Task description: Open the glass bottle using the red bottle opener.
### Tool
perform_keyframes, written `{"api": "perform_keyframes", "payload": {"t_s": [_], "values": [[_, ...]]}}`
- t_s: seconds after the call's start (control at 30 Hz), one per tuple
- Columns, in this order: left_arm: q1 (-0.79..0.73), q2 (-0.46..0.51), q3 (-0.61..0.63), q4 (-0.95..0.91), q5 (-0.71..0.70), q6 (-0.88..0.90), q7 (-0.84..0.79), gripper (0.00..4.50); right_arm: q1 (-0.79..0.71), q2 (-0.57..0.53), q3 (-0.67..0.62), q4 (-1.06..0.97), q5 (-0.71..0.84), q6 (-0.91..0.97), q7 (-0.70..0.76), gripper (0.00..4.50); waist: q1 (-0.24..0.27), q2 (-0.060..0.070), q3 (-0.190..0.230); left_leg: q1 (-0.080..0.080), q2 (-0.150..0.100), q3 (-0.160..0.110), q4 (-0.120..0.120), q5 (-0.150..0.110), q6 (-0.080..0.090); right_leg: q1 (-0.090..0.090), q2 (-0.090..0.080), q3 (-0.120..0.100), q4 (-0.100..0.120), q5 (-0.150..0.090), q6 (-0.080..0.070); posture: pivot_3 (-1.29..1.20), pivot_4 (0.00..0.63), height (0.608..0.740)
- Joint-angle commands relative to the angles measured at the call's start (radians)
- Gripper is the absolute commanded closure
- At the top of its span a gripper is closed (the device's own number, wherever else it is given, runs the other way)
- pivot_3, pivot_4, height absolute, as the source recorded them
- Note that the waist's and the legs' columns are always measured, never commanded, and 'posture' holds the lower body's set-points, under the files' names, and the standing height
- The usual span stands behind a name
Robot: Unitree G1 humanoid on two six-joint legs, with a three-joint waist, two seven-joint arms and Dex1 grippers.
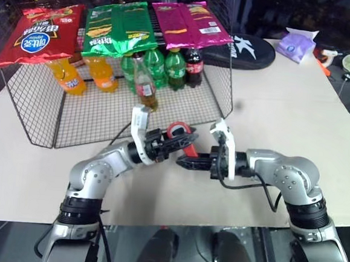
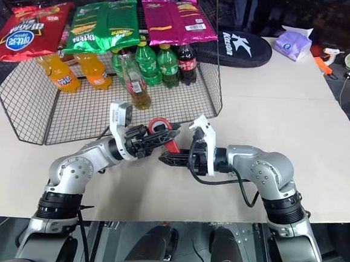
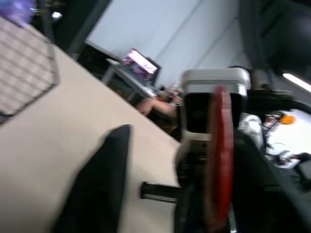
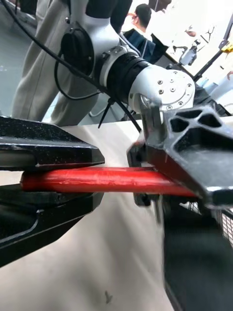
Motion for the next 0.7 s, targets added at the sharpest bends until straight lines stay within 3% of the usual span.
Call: {"api": "perform_keyframes", "payload": {"t_s": [0.03, 0.33, 0.5, 0.7], "values": [[0.013, 0.022, 0.039, -0.06, -0.039, 0.015, 0.003, 0.72, 0.006, -0.004, -0.037, 0.009, -0.024, -0.05, -0.018, 4.5, 0.0, 0.0, 0.0, 0.0, 0.0, 0.0, 0.0, 0.0, 0.0, 0.0, 0.0, 0.0, 0.0, 0.0, 0.0, 0.0, 0.15, 0.74], [0.119, 0.04, 0.171, -0.147, -0.025, -0.066, 0.093, 0.72, 0.118, -0.071, -0.172, 0.071, -0.139, -0.257, -0.044, 4.5, 0.002, 0.0, 0.0, 0.0, 0.0, 0.0, -0.001, 0.0, 0.0, 0.0, 0.0, 0.0, -0.001, 0.0, 0.0, 0.0, 0.15, 0.74], [0.144, 0.018, 0.203, -0.161, 0.097, -0.182, 0.234, 0.72, 0.167, -0.08, -0.28, 0.097, -0.226, -0.461, -0.088, 4.5, 0.004, 0.0, 0.0, 0.0, 0.0, 0.001, -0.001, 0.0, 0.0, 0.0, 0.0, 0.001, -0.001, 0.0, 0.0, 0.0, 0.15, 0.74], [0.06, -0.032, 0.177, -0.06, 0.381, -0.364, 0.491, 0.72, 0.208, -0.08, -0.325, 0.126, -0.37, -0.707, -0.144, 4.5, 0.007, 0.0, 0.0, 0.0, 0.0, 0.001, -0.002, 0.0, 0.0, 0.0, 0.0, 0.0, -0.001, 0.0, 0.0, 0.0, 0.15, 0.74]]}}
